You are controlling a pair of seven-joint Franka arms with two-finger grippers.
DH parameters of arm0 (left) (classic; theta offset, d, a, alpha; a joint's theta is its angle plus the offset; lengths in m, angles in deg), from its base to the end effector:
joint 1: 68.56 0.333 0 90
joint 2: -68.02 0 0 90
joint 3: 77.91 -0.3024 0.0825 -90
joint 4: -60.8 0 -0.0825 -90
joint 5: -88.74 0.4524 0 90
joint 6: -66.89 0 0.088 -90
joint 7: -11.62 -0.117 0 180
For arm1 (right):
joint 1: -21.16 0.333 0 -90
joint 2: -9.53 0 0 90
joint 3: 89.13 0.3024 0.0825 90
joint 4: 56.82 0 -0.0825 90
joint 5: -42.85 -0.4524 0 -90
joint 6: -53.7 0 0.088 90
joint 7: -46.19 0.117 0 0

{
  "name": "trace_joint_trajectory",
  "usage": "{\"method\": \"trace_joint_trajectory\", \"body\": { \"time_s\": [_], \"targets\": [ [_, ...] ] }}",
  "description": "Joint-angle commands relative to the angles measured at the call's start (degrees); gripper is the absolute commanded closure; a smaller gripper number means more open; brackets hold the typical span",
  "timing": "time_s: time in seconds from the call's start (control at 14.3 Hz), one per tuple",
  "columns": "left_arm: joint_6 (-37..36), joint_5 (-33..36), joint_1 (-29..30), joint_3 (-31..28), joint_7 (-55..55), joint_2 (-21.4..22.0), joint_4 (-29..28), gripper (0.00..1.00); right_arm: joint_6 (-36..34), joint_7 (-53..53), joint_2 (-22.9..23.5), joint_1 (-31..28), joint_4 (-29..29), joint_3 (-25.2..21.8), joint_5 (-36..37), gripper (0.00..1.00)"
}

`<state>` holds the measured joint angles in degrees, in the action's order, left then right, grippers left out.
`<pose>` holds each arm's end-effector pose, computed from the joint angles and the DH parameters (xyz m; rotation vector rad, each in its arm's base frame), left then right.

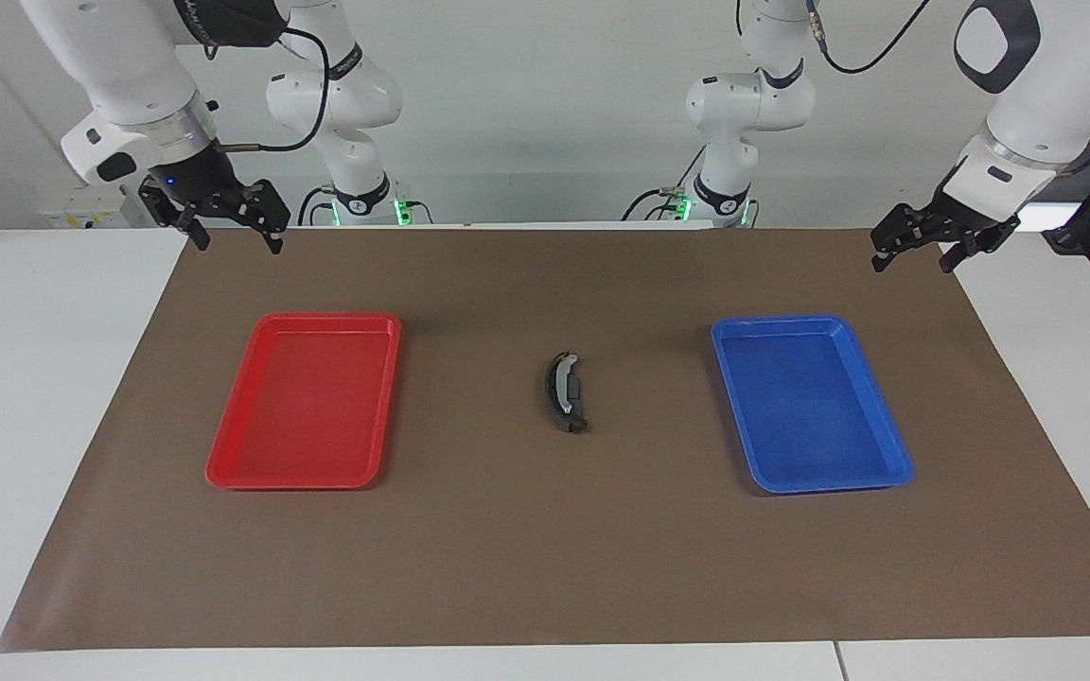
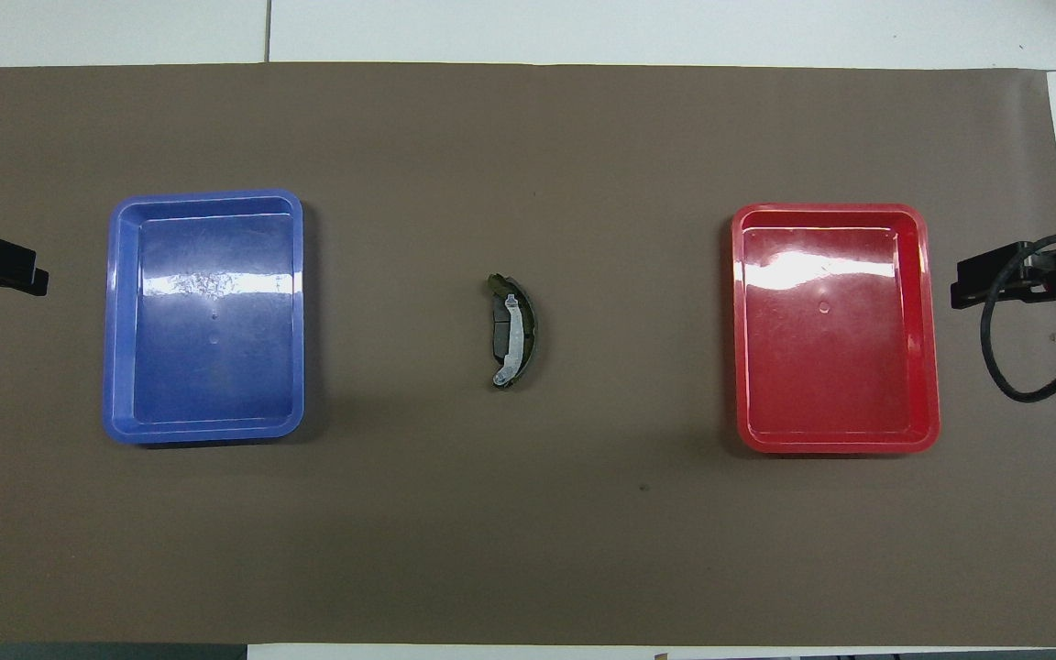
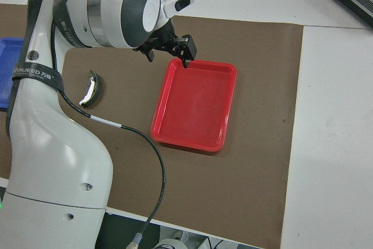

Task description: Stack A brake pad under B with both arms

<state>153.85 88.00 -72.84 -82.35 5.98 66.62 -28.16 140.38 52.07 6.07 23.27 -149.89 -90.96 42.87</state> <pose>0.6237 -0.0003 0.5910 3.1226 -0.1499 -0.0917 0.5978 0.0024 0.6040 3.1356 -0.1532 -0.0804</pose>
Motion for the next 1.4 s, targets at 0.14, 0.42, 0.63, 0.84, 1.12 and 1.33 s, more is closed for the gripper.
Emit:
{"method": "trace_joint_trajectory", "body": {
  "time_s": [0.14,0.42,0.63,0.84,1.12,1.33],
  "targets": [
    [-0.2,0.0,-0.6,0.1,-0.1,0.5,-0.4,0.01,-0.4,-1.2,-0.1,-0.5,0.1,0.2,0.7,0.00],
    [-0.5,0.0,-0.6,0.1,-0.1,0.6,-0.5,0.01,-0.4,-1.2,0.0,-0.6,0.2,0.2,0.7,0.00],
    [-0.5,0.0,0.2,0.0,-0.1,0.6,-0.5,0.01,-0.4,-1.2,0.0,-0.5,0.2,0.2,0.7,0.00],
    [-0.5,0.0,0.3,0.0,-0.1,0.6,-0.5,0.01,-0.5,-1.1,-0.1,-0.6,0.2,0.2,0.7,0.00],
    [-0.5,0.0,0.3,0.0,-0.1,0.6,-0.5,0.01,-0.5,-1.1,-0.1,-0.6,0.2,0.2,0.7,0.00],
    [-0.5,0.0,0.3,0.0,-0.1,0.6,-0.5,0.01,-0.5,-1.2,-0.1,-0.6,0.2,0.2,0.7,0.00]
  ]
}}
